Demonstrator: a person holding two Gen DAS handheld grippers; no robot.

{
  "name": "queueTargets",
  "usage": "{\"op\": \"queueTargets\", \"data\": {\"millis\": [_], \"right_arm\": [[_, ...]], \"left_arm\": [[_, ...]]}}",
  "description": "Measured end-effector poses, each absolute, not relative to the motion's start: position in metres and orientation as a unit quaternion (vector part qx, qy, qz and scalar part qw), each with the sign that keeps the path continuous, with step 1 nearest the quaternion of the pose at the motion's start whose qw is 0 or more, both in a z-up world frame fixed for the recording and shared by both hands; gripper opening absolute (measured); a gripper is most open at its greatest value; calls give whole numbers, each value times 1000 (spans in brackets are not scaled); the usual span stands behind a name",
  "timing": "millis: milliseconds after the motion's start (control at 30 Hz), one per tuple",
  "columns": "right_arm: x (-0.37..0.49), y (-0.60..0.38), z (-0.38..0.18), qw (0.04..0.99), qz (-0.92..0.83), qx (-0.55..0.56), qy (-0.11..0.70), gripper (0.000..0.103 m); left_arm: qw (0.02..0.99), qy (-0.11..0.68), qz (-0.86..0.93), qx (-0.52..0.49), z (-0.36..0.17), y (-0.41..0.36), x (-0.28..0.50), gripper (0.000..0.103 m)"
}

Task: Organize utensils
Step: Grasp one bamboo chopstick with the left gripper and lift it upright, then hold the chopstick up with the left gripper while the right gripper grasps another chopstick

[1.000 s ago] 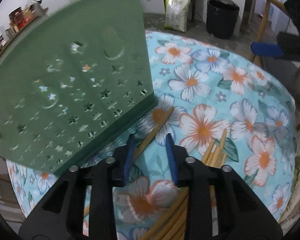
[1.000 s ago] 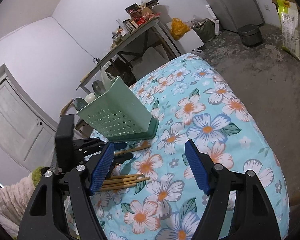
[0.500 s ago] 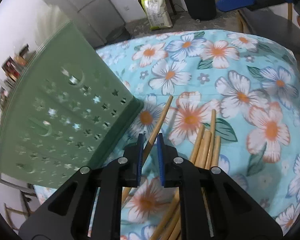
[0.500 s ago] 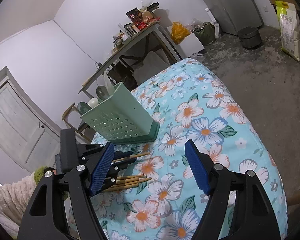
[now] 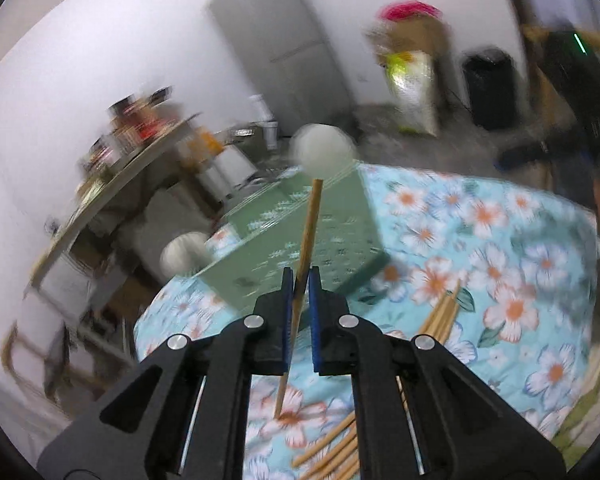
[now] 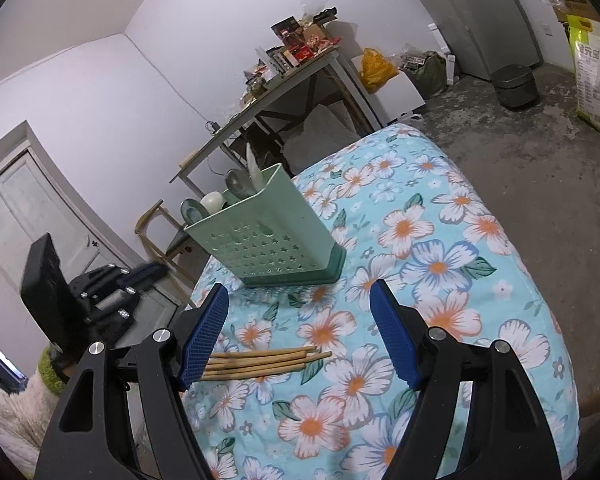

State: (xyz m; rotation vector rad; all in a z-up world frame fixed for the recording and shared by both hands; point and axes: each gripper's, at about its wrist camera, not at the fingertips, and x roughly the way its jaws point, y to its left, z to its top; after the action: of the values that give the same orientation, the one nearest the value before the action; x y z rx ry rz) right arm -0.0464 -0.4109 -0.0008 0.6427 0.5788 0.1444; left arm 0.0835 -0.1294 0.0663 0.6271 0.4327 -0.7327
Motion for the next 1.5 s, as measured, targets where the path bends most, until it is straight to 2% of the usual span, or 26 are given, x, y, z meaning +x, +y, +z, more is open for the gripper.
{"op": "queueTargets", "data": {"millis": [300, 433, 733, 900, 1500], "right_arm": [[-31, -392, 4, 899, 101, 308, 295, 71], [-29, -379, 11, 901, 112, 298, 294, 71], [-38, -364, 21, 905, 115, 284, 296, 71], [-40, -357, 27, 907, 120, 277, 294, 71], [-60, -339, 39, 912, 132, 264, 285, 71]], "left_arm": [[929, 256, -255, 76, 99, -25, 113, 5], [935, 255, -246, -33, 108, 10, 122, 5], [933, 205, -260, -142, 138, 37, 108, 5], [928, 192, -270, -169, 142, 38, 92, 5], [887, 210, -298, -284, 120, 77, 56, 5]]}}
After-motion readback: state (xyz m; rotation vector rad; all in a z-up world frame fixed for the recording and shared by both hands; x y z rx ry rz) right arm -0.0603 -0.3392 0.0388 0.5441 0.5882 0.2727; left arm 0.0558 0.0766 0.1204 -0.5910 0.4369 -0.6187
